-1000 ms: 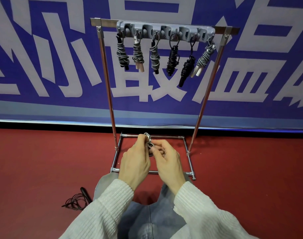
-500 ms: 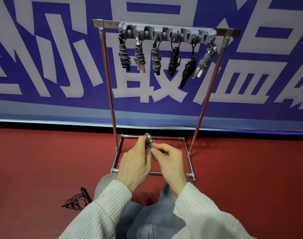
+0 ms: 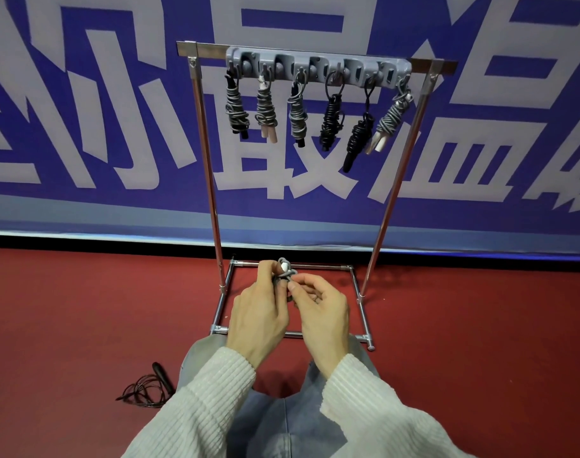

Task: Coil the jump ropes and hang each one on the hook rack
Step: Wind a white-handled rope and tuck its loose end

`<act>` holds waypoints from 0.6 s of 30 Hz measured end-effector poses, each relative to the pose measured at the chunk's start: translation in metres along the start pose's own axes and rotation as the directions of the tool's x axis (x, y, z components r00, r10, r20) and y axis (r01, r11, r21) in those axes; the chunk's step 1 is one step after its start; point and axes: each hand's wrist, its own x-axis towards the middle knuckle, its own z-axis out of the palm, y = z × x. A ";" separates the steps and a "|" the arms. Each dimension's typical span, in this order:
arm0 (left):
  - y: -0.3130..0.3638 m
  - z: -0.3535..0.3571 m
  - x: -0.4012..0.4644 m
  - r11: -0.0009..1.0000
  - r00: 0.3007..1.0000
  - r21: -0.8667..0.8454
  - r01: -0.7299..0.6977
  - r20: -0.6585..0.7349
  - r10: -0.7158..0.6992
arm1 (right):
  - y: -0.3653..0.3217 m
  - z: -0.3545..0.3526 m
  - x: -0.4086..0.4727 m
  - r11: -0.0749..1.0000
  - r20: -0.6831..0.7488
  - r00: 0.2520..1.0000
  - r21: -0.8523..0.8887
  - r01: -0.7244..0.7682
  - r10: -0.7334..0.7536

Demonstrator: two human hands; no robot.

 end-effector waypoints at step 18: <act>-0.003 0.002 -0.002 0.994 1.000 -0.108 0.021 0.021 -0.019 | 0.006 0.005 0.004 0.974 -0.085 0.985 -0.186 0.132 -0.149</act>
